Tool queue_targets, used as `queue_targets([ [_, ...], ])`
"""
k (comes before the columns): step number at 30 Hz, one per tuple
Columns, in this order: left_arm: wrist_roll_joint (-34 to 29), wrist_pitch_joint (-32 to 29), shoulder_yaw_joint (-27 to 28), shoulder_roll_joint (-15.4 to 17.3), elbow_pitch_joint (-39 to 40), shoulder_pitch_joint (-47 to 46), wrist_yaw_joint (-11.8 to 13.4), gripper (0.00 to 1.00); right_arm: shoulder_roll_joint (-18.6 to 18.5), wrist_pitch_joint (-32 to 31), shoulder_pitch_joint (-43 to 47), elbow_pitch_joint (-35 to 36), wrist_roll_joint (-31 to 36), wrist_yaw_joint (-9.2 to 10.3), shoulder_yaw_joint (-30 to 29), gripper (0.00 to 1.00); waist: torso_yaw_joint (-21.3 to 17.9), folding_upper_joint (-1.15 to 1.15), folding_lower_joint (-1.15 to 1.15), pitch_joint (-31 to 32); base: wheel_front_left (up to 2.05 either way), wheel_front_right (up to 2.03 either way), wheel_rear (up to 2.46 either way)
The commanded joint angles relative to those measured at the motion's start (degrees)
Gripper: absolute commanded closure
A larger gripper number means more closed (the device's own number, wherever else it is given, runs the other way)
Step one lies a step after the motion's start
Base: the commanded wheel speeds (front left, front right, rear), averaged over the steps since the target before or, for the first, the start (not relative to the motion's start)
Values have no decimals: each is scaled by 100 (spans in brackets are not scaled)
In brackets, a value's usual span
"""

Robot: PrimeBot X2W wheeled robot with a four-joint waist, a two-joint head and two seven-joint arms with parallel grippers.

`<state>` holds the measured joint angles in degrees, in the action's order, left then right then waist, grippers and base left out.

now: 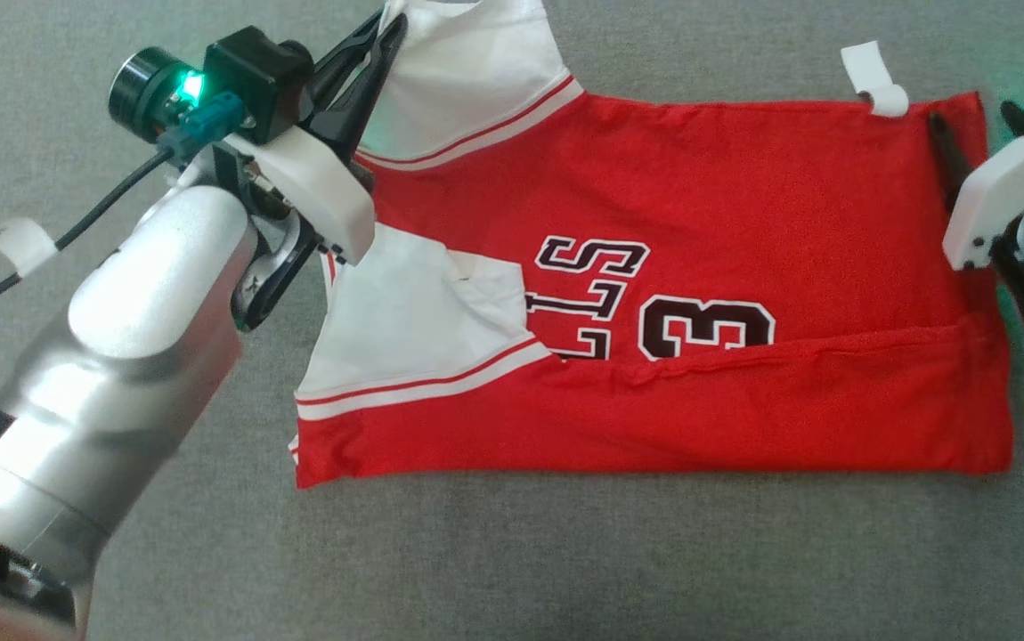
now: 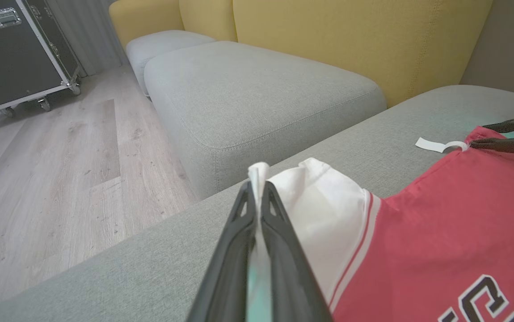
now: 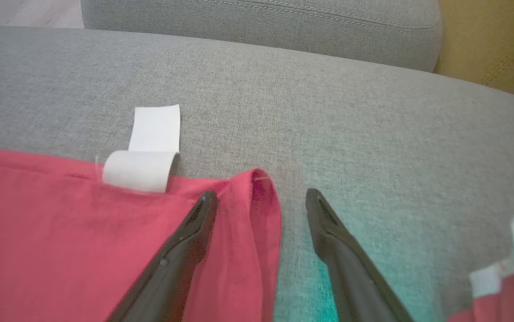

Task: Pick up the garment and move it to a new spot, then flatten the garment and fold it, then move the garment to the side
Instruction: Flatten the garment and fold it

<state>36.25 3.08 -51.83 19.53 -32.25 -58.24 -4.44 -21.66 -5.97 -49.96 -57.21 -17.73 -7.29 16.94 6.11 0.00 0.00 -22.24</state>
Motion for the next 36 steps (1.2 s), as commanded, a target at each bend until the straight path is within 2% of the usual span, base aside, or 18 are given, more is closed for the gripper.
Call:
queue_targets([
  [1,4,-25,213,224,192,-259,69,100,-76,43,-159,14,-103,-20,133,0,47,0,0,-84,0,0,0],
  [5,2,-49,199,208,228,-291,93,100,-80,-80,-280,-195,-174,-20,324,0,65,0,0,-136,0,0,0],
  [6,1,-55,194,208,229,-299,97,100,-74,-136,-310,-250,-203,-20,408,65,62,0,0,-146,0,0,0],
  [7,-2,-62,188,212,223,-305,102,100,-70,-164,-338,-283,-235,-20,490,100,56,0,0,-151,0,0,0],
  [21,61,228,485,468,-485,-641,269,100,65,806,-1047,-255,-1064,-20,610,100,-309,0,0,-76,0,0,0],
  [31,-97,732,572,236,-1538,-1591,170,100,242,1524,-1764,-236,-1504,-20,698,100,-459,0,0,-160,0,0,0],
  [36,-150,972,537,41,-2010,-1758,92,100,339,1734,-1857,-347,-1739,-20,763,100,-445,0,0,-109,0,0,0],
])
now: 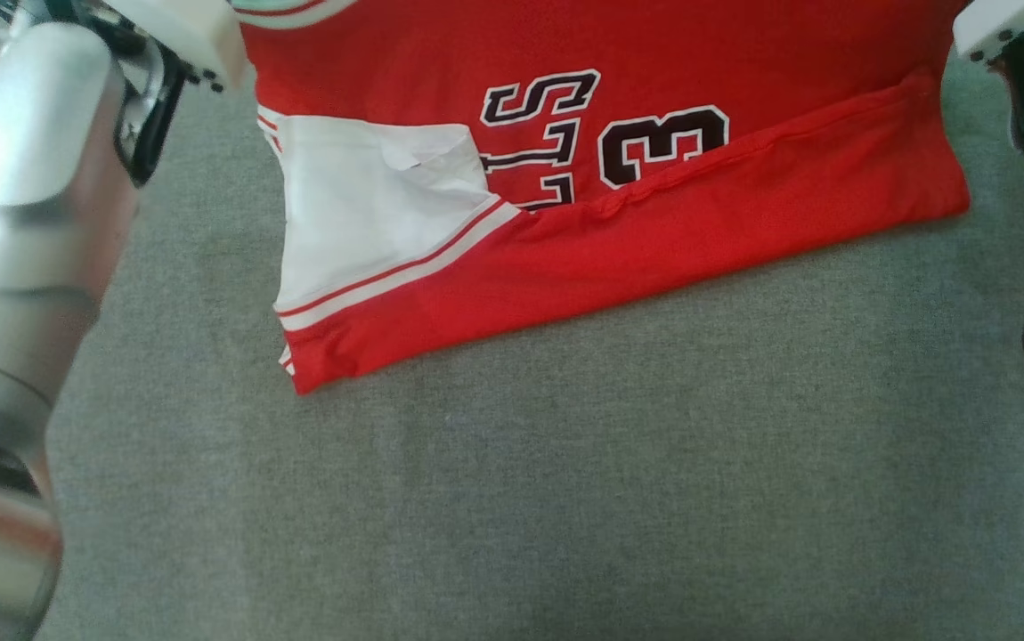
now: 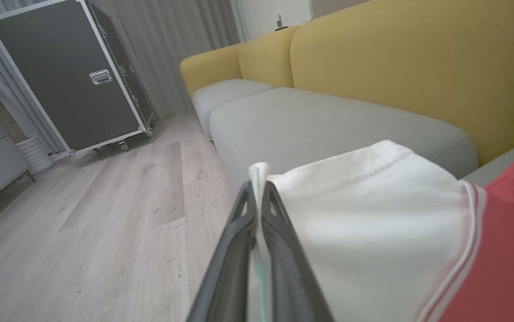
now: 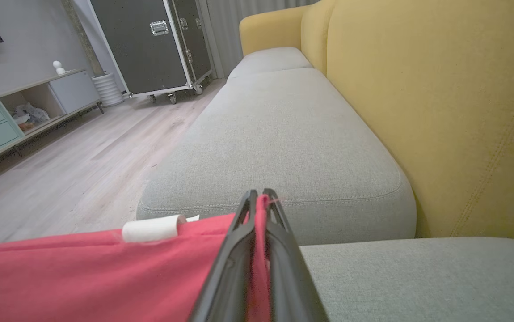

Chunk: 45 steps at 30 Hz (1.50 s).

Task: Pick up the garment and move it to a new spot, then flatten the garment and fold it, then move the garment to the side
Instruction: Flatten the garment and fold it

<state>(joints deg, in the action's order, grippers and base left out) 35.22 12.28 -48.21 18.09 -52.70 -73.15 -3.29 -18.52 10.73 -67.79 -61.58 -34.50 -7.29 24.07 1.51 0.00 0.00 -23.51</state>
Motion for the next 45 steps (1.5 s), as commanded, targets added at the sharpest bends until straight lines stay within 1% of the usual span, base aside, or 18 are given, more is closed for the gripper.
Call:
queue_targets([
  [1,-52,84,152,149,-30,-250,-61,100,28,76,-50,70,-111,-20,81,100,29,0,0,40,0,0,0],
  [5,-43,165,30,71,-212,-63,-234,100,-26,41,126,19,-307,-20,272,100,91,0,0,167,0,0,0],
  [9,104,186,-95,59,-229,257,-368,100,-170,-112,400,41,-533,-20,523,100,167,0,0,356,0,0,0],
  [13,131,20,-423,164,-119,579,-410,100,-435,-338,742,51,-595,-20,923,100,247,0,0,589,0,0,0],
  [14,131,20,-423,164,-119,579,-410,100,-435,-338,742,51,-595,-20,923,100,247,0,0,589,0,0,0],
  [16,198,-145,-629,210,51,791,-415,100,-552,-488,937,61,-671,-20,1110,100,273,0,0,704,0,0,0],
  [19,395,-468,-973,394,482,1100,-417,100,-755,-688,1171,67,-791,-20,1343,100,312,0,0,854,0,0,0],
  [22,793,-935,-1319,646,1091,1447,-418,100,-915,-998,1419,130,-941,-20,1609,100,331,0,0,1002,0,0,0],
  [24,1025,-1326,-1608,895,1542,1644,-418,100,-1039,-1225,1557,216,-980,-20,1854,100,328,0,0,1074,0,0,0],
  [27,1165,-1758,-1962,1302,2117,1830,-419,100,-1228,-1571,1711,405,-1054,-20,2240,100,302,0,0,1127,0,0,0],
  [31,1340,-2115,-2120,1648,2697,2048,-419,100,-1468,-1864,1815,641,-1216,-20,2643,100,280,0,0,1160,0,0,0],
  [34,1398,-2236,-2137,1759,2968,2144,-348,100,-1600,-1982,1819,726,-1291,-20,2874,100,273,0,0,1140,0,0,0],
  [38,1445,-2493,-2195,1814,3215,2235,-253,100,-1723,-2146,1791,793,-1350,-20,3257,100,256,0,0,1075,0,0,0],
  [42,1496,-2673,-2235,1824,3307,2298,-224,100,-1737,-2225,1726,746,-1473,-20,3416,100,229,0,0,1027,0,0,0],
  [43,1527,-2709,-2237,1819,3316,2319,-208,100,-1723,-2233,1709,683,-1505,-20,3422,0,222,0,0,1022,0,0,0],
  [44,1536,-2715,-2234,1813,3328,2329,-181,71,-1692,-2259,1707,652,-1546,-20,3443,0,215,0,0,1020,0,0,0],
  [45,1522,-2666,-2210,1807,3335,2328,-126,24,-1668,-2227,1694,635,-1602,-20,3432,0,205,0,0,1020,0,0,0],
])
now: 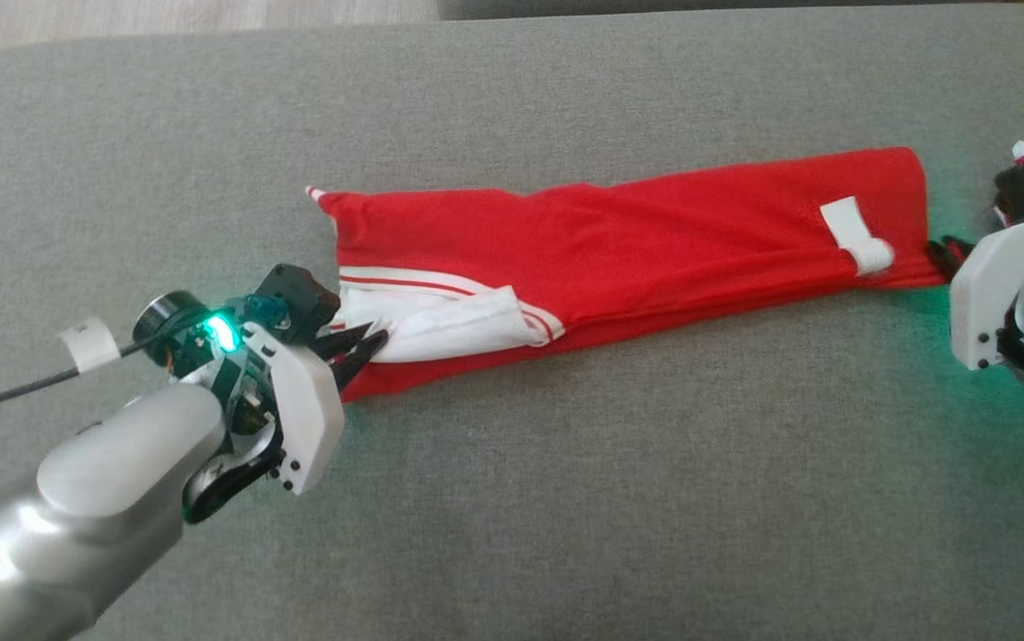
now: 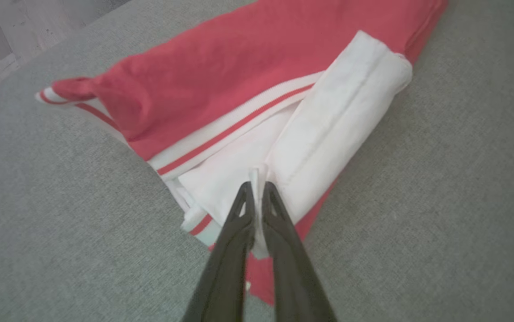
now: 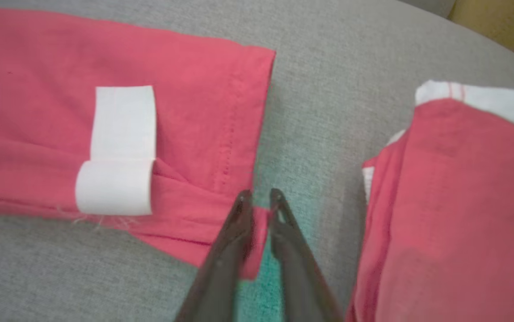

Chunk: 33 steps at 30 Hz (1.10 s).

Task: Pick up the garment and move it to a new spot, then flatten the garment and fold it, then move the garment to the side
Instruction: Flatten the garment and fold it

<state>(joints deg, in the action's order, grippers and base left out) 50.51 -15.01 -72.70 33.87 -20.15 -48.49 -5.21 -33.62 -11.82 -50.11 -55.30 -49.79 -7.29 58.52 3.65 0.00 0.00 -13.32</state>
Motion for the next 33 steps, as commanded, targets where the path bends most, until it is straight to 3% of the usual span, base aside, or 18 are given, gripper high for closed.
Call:
queue_targets([
  [1,-26,117,262,225,73,-135,128,0,-135,110,-101,-9,-126,-20,-45,0,-19,0,0,6,0,0,0],
  [8,130,834,708,139,-65,5,611,0,111,956,-190,40,-682,-20,-460,0,-109,0,0,210,0,0,0],
  [16,474,2529,1729,-30,-203,326,1400,0,544,2421,-190,171,-830,-20,-885,0,-256,0,0,600,0,0,0],
  [19,494,2933,2165,-141,-177,572,1658,0,768,2658,-118,286,-760,-20,-1224,0,-320,0,0,774,0,0,0],
  [22,280,2994,2916,-360,141,914,1824,0,949,2677,43,731,-319,-20,-2085,0,-375,0,0,901,0,0,0],
  [25,-251,2998,3895,-743,636,1563,1820,0,1225,2679,598,1282,595,-20,-3091,0,-411,0,0,1011,0,0,0],
  [29,-1134,2999,4733,-1227,940,2469,1656,0,1997,2680,1613,2023,1680,-20,-4499,0,-465,0,0,1179,0,0,0],
  [33,-1827,3000,5309,-1705,975,3203,1403,0,2734,2680,2552,2711,2641,-20,-5291,0,-508,0,0,1279,0,0,0],
])
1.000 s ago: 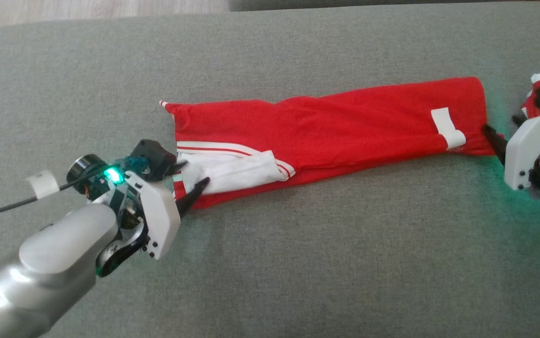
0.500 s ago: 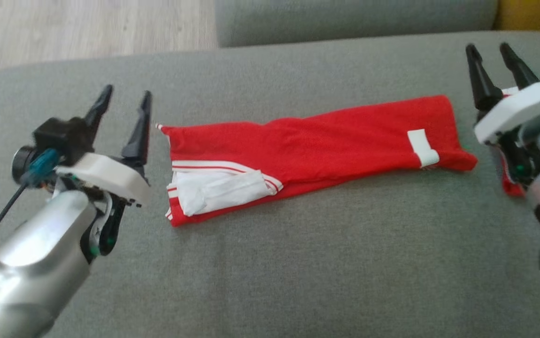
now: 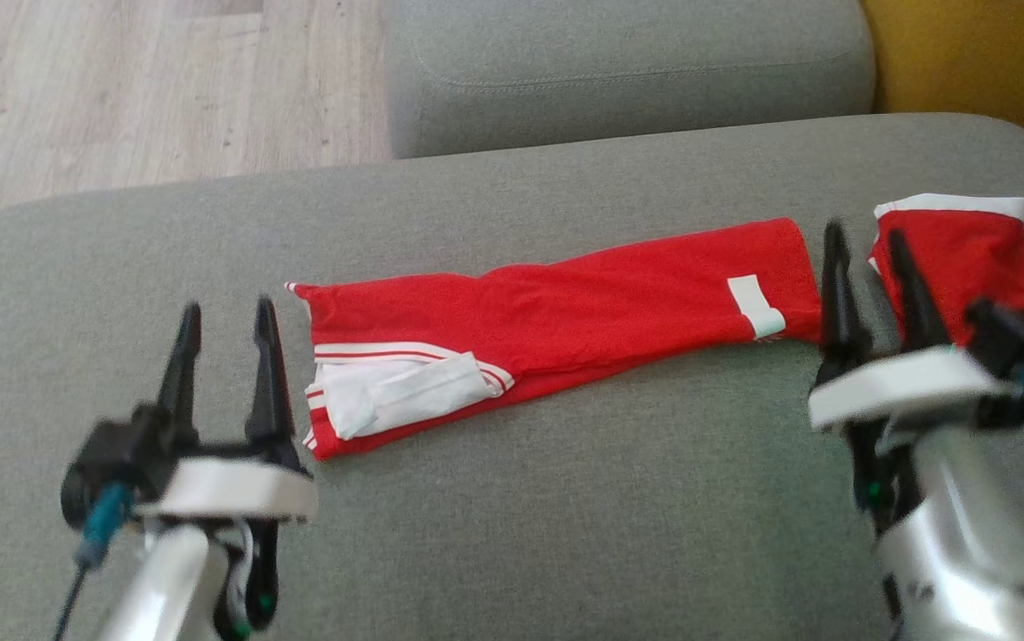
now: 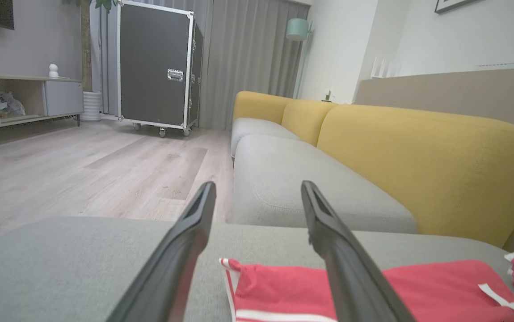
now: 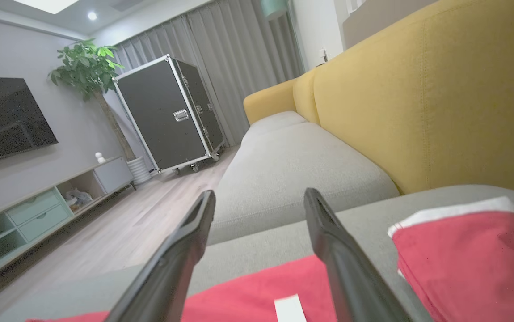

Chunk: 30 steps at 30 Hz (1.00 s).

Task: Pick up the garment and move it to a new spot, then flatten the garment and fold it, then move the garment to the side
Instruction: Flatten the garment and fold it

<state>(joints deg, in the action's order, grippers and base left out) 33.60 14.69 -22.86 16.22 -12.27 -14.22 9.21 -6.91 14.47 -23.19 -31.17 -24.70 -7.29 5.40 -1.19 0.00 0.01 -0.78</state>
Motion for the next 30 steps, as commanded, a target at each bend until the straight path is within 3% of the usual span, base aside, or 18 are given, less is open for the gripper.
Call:
queue_targets([
  [1,-285,29,452,-60,180,-63,-102,0,169,51,63,444,316,-20,-93,0,-35,0,-1,39,0,0,0],
  [6,-921,30,888,-546,56,549,-505,0,382,52,890,956,951,-20,-256,0,-69,0,-1,78,0,0,0],
  [18,-1717,30,1709,-1193,-146,805,-1075,0,401,52,1155,1147,935,-20,-225,0,7,0,-1,-56,0,0,0],
  [24,-1875,30,1642,-1272,-352,542,-1271,0,402,21,634,420,1163,-20,-418,0,192,0,-1,-345,0,0,0],
  [30,-1945,30,1556,-1318,-403,246,-1374,0,402,-421,-414,-948,1669,-20,-1177,0,457,0,-1,-662,0,0,0],
])
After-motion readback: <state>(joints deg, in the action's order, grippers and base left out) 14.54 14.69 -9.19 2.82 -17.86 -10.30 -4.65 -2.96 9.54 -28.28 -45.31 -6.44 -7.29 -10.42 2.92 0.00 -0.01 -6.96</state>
